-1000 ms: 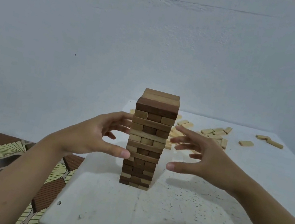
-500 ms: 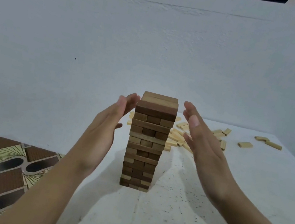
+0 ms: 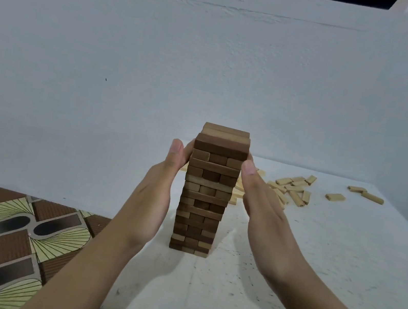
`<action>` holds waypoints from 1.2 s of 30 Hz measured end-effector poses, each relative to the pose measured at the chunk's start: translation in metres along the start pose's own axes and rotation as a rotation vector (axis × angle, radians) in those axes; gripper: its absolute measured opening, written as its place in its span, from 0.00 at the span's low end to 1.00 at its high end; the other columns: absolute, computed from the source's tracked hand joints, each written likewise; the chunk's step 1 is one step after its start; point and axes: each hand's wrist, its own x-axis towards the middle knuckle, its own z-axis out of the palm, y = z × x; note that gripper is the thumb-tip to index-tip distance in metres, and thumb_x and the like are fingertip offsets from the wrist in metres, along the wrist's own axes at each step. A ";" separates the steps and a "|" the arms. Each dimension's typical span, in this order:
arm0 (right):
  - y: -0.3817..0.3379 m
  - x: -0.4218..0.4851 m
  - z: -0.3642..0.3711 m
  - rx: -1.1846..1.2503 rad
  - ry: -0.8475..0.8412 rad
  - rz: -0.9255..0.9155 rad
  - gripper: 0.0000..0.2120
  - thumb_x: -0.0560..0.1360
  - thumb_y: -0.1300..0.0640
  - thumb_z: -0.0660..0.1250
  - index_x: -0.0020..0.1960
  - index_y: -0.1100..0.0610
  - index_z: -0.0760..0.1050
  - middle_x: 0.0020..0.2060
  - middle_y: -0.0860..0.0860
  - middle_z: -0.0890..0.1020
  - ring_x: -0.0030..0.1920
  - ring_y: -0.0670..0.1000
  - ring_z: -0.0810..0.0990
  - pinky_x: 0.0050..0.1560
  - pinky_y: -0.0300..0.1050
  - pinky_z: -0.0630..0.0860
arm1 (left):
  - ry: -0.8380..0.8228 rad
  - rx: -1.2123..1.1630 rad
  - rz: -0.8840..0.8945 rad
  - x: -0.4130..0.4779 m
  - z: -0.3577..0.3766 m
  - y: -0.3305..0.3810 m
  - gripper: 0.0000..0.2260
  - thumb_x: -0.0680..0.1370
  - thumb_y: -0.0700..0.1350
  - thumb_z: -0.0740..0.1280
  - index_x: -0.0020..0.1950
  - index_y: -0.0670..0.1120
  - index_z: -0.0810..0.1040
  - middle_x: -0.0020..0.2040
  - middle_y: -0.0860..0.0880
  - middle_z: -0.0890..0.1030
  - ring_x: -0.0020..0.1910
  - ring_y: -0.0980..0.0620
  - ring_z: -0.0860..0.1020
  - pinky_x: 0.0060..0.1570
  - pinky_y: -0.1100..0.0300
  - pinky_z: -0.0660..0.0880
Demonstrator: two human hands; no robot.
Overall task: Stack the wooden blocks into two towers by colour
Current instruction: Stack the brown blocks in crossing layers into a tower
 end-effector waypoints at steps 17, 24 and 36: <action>-0.009 -0.004 0.007 -0.050 0.021 0.039 0.31 0.76 0.30 0.45 0.79 0.33 0.52 0.73 0.26 0.57 0.78 0.36 0.54 0.71 0.36 0.50 | -0.040 0.070 0.008 -0.001 -0.002 0.001 0.26 0.81 0.66 0.42 0.71 0.68 0.72 0.63 0.78 0.73 0.65 0.81 0.65 0.61 0.78 0.57; -0.008 -0.001 0.003 -0.048 0.075 0.018 0.36 0.72 0.25 0.47 0.79 0.32 0.54 0.76 0.28 0.58 0.77 0.35 0.56 0.80 0.50 0.53 | -0.010 0.077 0.024 -0.001 -0.006 0.003 0.27 0.80 0.71 0.43 0.76 0.69 0.64 0.72 0.75 0.66 0.72 0.77 0.58 0.74 0.67 0.53; -0.022 0.003 0.005 0.000 0.005 -0.078 0.15 0.80 0.35 0.48 0.57 0.17 0.69 0.56 0.17 0.72 0.62 0.20 0.66 0.64 0.25 0.66 | -0.018 -0.017 0.070 0.004 -0.004 0.013 0.24 0.79 0.69 0.47 0.70 0.69 0.73 0.70 0.73 0.71 0.74 0.72 0.62 0.79 0.54 0.52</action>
